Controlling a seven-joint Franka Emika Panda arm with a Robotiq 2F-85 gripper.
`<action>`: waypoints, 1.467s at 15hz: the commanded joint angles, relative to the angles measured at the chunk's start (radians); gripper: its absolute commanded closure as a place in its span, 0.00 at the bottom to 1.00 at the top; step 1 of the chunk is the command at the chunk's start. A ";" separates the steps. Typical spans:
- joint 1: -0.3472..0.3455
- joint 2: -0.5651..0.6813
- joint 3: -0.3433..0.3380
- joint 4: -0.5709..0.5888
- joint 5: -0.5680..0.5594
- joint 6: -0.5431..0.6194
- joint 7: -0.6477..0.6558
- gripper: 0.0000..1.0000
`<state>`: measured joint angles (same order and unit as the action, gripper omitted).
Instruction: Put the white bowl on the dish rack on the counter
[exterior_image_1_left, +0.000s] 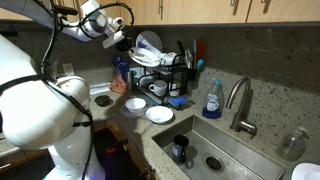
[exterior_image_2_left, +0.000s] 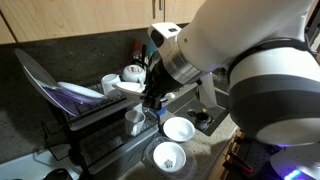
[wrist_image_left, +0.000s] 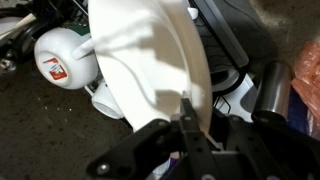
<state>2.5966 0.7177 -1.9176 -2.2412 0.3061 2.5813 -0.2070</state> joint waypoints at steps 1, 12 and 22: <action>0.010 0.051 -0.032 -0.005 0.049 -0.041 -0.052 0.96; 0.010 0.107 -0.045 -0.008 0.114 -0.111 -0.079 0.96; 0.007 0.129 -0.060 -0.005 0.123 -0.176 -0.077 0.96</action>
<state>2.5968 0.8156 -1.9473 -2.2424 0.3980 2.4386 -0.2375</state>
